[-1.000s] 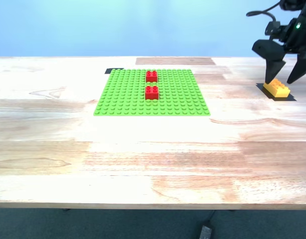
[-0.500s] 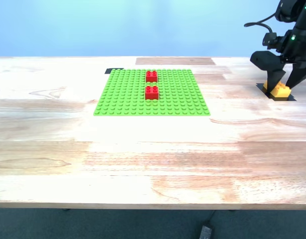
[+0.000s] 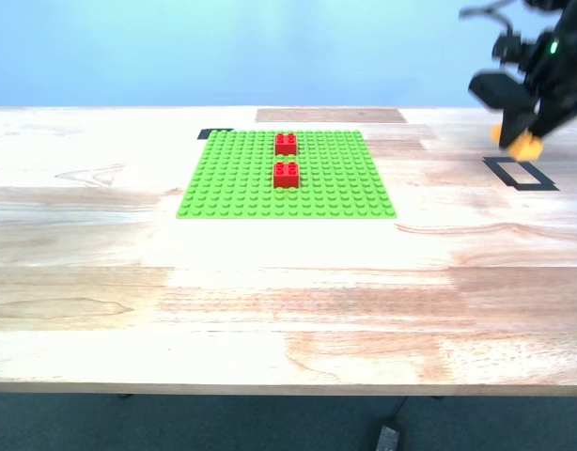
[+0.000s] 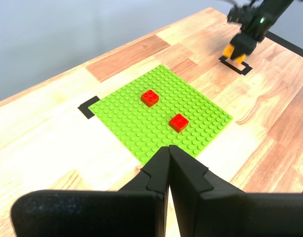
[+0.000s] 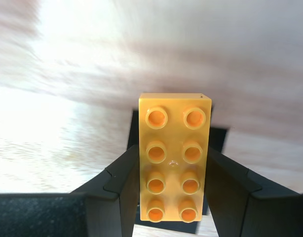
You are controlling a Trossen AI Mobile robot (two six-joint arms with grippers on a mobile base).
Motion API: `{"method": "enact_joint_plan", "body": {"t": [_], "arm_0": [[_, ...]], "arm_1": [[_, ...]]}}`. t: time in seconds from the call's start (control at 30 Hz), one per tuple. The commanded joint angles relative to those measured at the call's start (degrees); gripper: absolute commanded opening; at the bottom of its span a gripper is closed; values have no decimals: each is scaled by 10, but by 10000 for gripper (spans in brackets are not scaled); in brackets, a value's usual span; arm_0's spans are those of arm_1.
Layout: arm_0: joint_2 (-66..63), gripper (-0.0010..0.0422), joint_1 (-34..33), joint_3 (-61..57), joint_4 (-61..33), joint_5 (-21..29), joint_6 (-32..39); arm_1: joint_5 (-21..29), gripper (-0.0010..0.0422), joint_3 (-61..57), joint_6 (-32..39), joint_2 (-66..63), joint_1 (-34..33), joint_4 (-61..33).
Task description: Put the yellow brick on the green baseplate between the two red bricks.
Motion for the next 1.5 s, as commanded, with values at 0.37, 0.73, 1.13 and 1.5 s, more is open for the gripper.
{"method": "enact_joint_plan", "body": {"t": [0.37,0.73,1.13,1.5], "arm_0": [[0,0,0,0,1,-2,0],[-4,0,0,0,0,-2,0],[-10,0,0,0,0,-2,0],[-11,0,0,0,0,-2,0]], "arm_1": [[-65,1,106,-172,-85,165,-73],[31,1,222,-378,-1,381,-113],[54,1,338,-410,164,414,-120],[49,1,358,-406,242,421,-120]]}}
